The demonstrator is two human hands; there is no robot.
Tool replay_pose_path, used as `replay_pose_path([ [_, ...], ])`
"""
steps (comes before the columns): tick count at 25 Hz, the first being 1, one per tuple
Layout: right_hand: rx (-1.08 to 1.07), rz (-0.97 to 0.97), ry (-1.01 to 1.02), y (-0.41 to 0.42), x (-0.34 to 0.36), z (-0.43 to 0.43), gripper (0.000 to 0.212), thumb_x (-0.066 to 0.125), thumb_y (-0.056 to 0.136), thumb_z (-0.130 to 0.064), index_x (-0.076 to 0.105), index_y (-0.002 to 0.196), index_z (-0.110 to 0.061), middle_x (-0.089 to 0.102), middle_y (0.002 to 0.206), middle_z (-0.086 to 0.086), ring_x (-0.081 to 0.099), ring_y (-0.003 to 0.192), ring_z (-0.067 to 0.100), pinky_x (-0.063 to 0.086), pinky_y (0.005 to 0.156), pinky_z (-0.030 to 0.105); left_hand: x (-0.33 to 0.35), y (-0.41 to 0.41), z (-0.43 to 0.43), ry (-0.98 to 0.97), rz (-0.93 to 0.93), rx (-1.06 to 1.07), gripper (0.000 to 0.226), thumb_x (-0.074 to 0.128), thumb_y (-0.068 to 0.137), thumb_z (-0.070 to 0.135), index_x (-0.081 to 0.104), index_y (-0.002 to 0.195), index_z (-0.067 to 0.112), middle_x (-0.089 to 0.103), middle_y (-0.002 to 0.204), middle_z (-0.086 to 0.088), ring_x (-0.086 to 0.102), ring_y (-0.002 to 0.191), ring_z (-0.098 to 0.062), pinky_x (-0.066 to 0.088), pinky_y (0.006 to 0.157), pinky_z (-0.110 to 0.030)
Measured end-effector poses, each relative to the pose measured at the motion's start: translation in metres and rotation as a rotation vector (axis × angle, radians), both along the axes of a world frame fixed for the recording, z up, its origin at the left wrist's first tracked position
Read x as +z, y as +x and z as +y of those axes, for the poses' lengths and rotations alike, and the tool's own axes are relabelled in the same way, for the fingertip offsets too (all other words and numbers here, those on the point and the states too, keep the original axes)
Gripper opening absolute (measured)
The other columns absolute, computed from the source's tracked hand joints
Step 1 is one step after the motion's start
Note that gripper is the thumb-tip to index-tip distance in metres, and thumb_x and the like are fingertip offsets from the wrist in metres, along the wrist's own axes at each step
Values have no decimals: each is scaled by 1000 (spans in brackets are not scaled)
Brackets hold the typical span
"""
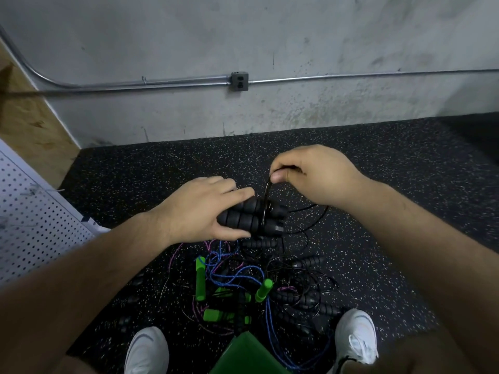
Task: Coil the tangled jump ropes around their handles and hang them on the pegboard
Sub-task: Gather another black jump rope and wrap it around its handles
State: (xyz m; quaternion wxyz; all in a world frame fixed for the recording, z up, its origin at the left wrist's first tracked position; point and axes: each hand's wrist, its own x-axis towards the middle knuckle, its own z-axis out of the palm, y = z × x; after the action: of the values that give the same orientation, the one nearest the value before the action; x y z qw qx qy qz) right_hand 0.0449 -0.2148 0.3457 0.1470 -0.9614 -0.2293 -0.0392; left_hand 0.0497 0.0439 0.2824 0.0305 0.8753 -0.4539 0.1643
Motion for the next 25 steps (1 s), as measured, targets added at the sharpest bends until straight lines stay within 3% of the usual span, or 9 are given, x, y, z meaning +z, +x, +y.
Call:
replay_pose_path([
  [3, -18, 223, 342, 9, -24, -9, 22, 57, 96, -43, 71, 96, -26, 71, 95, -15, 66, 88, 7, 54, 83, 32, 13, -10, -7, -146, 77, 6, 65, 61, 82, 71, 56, 127, 24, 52, 88, 10, 53, 82, -14, 50, 76, -31],
  [5, -77, 518, 720, 2, -41, -3, 19, 53, 101, -20, 62, 85, -16, 66, 84, -5, 63, 73, 6, 52, 73, 27, 19, -13, -12, -203, 58, 61, 66, 61, 82, 71, 56, 128, 24, 51, 89, 11, 54, 84, -16, 51, 78, -31],
  [6, -117, 616, 773, -5, -49, 5, 26, 47, 104, -10, 57, 80, -15, 61, 78, -3, 59, 65, 1, 49, 67, 23, 21, -13, -15, -212, 19, 103, 68, 59, 82, 72, 55, 130, 24, 52, 90, 9, 56, 85, -18, 51, 78, -33],
  [9, -122, 617, 531, -26, -71, 38, 35, 35, 109, -28, 54, 82, -16, 52, 69, 0, 49, 55, 6, 42, 53, 20, 22, -3, -16, -189, -102, 243, 73, 52, 83, 74, 53, 134, 22, 59, 95, 1, 60, 88, -26, 54, 75, -39],
  [13, -99, 698, 546, -36, -74, 65, 29, 37, 108, -33, 55, 100, -11, 57, 72, 3, 57, 61, 17, 48, 57, 26, 21, 19, 0, -127, -122, 401, 75, 52, 83, 74, 50, 136, 21, 62, 100, -4, 61, 92, -30, 53, 77, -41],
  [16, -94, 806, 581, -40, -72, 63, 32, 39, 108, -33, 59, 100, -10, 61, 70, 2, 60, 61, 11, 53, 66, 29, 21, 33, 22, -151, -96, 486, 75, 57, 82, 72, 51, 137, 22, 63, 102, -5, 62, 94, -30, 54, 76, -40],
  [18, -103, 785, 507, -43, -66, 62, 37, 39, 108, -37, 60, 104, -8, 63, 74, 5, 56, 59, 5, 47, 61, 24, 18, 39, 34, -107, -95, 520, 76, 56, 82, 72, 49, 139, 22, 63, 102, -5, 62, 93, -29, 53, 76, -40],
  [23, -4, 296, 99, -56, -17, 61, 32, 39, 107, -38, 53, 90, -14, 56, 74, -4, 53, 62, 13, 37, 52, 29, 10, 40, 33, 23, -115, 492, 78, 54, 81, 71, 50, 139, 19, 62, 101, -9, 60, 93, -32, 50, 77, -43],
  [25, 24, 83, -117, -57, 6, 54, 30, 37, 106, -41, 54, 93, -20, 56, 78, -7, 57, 69, 16, 44, 58, 31, 10, 34, 25, 71, -110, 435, 79, 51, 80, 71, 51, 139, 19, 62, 102, -10, 60, 92, -32, 50, 78, -43],
])
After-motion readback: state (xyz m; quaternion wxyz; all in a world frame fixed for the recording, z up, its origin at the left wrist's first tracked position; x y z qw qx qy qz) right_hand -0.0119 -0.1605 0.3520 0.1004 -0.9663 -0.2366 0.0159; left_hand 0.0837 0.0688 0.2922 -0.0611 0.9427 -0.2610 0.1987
